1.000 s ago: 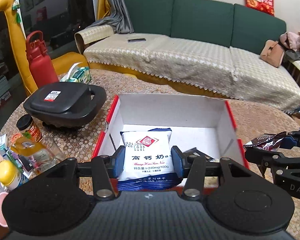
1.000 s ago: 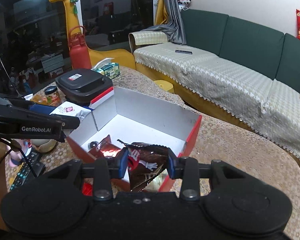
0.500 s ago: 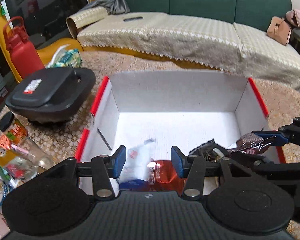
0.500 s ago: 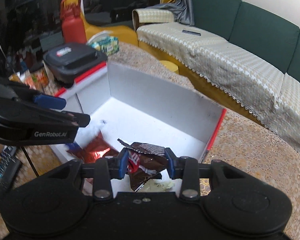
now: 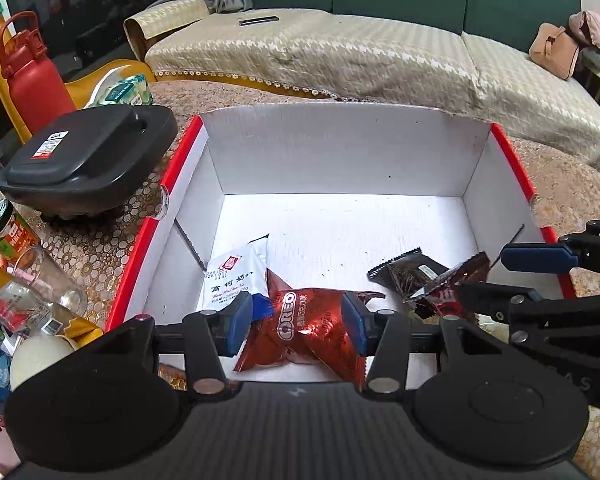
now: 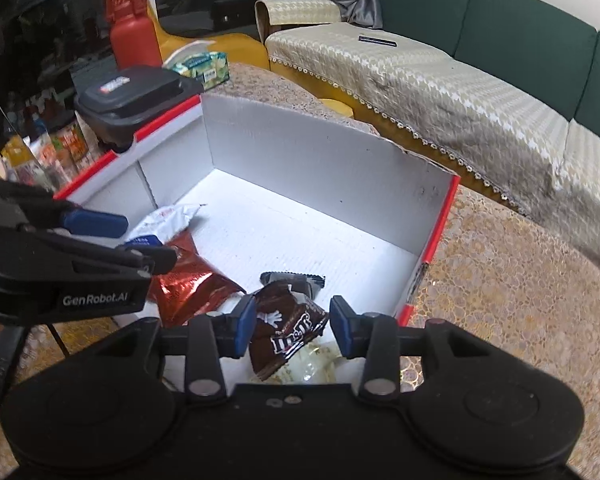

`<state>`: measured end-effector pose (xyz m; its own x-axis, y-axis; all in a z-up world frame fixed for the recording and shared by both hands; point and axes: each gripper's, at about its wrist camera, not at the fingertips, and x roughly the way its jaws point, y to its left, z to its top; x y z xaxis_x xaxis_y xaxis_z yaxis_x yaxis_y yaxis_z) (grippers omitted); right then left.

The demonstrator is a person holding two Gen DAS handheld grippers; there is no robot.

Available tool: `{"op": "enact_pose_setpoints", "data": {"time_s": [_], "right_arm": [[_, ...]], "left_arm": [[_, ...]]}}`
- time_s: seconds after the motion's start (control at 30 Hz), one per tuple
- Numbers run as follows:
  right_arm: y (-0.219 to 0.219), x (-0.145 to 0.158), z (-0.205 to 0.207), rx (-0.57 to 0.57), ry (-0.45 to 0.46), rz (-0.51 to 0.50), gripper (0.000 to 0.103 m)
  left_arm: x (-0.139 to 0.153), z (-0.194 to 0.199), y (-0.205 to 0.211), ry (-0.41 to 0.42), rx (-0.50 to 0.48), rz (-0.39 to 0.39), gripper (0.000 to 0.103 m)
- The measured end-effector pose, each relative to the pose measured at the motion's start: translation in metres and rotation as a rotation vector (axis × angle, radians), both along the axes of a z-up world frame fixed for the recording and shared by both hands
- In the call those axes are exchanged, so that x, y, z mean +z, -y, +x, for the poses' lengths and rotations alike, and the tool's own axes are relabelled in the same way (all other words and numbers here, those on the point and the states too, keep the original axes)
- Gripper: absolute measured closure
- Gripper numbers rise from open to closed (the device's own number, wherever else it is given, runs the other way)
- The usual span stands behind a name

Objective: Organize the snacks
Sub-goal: 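Withdraw both tools from the box toward the remaining snacks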

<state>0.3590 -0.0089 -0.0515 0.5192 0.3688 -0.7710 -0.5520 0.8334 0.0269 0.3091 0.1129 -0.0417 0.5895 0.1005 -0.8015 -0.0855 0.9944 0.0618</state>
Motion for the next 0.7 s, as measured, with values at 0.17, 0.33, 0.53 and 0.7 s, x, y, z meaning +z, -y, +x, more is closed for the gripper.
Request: {"op": "enact_pose_setpoints", "data": {"time_s": [0.17,0.33,0.53,0.7], "right_arm": [[0.010,0.014,-0.009,-0.022,0.015,0.047,0.045],[0.017,0.027,-0.019,-0.032,0.019,0.069,0.043],[0.029,0.043,-0.038,-0.048,0.036,0.107,0.025],[0.040,0.054,-0.054,-0.047,0.035,0.132,0.021]], "left_arm": [[0.013,-0.010,0.000,0.021,0.004,-0.020,0.047],[0.030,-0.024,0.003,0.048,-0.003,-0.029,0.043],[0.048,-0.043,0.011,0.074,-0.015,-0.039,0.035],[0.063,-0.063,0.016,0.103,-0.030,-0.043,0.026]]}}
